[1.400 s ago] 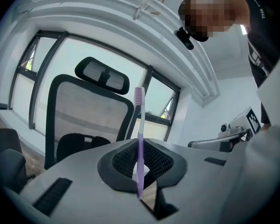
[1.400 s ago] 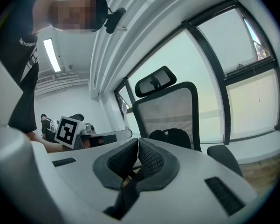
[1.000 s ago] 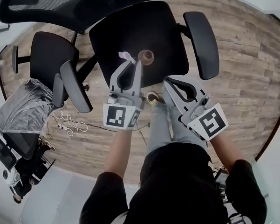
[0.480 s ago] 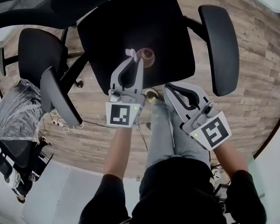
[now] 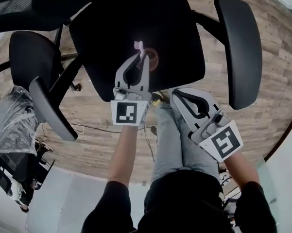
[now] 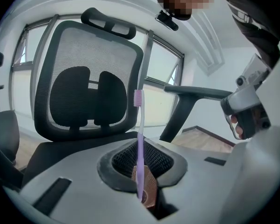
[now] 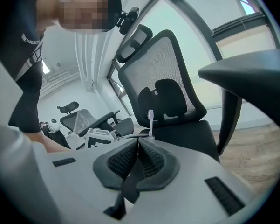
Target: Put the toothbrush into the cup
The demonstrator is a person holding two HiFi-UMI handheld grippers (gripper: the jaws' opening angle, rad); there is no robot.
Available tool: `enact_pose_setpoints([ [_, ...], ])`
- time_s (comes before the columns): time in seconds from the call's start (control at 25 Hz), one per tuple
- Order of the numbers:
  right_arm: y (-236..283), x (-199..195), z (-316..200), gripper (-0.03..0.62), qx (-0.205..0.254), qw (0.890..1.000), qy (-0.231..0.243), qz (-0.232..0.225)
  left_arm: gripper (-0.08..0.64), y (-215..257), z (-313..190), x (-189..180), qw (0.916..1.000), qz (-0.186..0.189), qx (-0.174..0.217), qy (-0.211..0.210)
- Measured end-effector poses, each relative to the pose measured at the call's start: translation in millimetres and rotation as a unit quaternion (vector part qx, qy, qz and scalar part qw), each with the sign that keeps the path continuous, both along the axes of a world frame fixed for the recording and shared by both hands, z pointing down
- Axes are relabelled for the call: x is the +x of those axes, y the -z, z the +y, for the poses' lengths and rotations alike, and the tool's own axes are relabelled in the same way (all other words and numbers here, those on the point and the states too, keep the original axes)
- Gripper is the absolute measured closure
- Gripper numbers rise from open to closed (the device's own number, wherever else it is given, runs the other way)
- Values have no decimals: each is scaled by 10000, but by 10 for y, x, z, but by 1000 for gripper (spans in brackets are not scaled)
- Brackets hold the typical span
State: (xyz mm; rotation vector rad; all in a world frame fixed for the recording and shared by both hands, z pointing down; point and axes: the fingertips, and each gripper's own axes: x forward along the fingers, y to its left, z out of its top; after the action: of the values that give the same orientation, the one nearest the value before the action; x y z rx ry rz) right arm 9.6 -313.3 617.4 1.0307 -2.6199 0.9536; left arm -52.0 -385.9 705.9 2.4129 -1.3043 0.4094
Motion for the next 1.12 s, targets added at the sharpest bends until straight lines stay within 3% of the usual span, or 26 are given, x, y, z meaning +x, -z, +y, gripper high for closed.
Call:
enact_pose_setpoints([
  [0.24,-159,30,59,572,-67,10000,-53,41,512,-174,-5,-6,9999,-147,22,-46],
  [0.68,-153,5,38,572,31,10000,7,-32,512,-361,36,62,9955,-780,278,-460],
  [0.88,-234,58,96,572,-78,9999,-26,102,512,-386,57,66,9949,-838,343,-444],
  [1.12,-269,95,105,572,-60,10000,-41,61,512,-435,53,11,9914,-1156,431,-434],
])
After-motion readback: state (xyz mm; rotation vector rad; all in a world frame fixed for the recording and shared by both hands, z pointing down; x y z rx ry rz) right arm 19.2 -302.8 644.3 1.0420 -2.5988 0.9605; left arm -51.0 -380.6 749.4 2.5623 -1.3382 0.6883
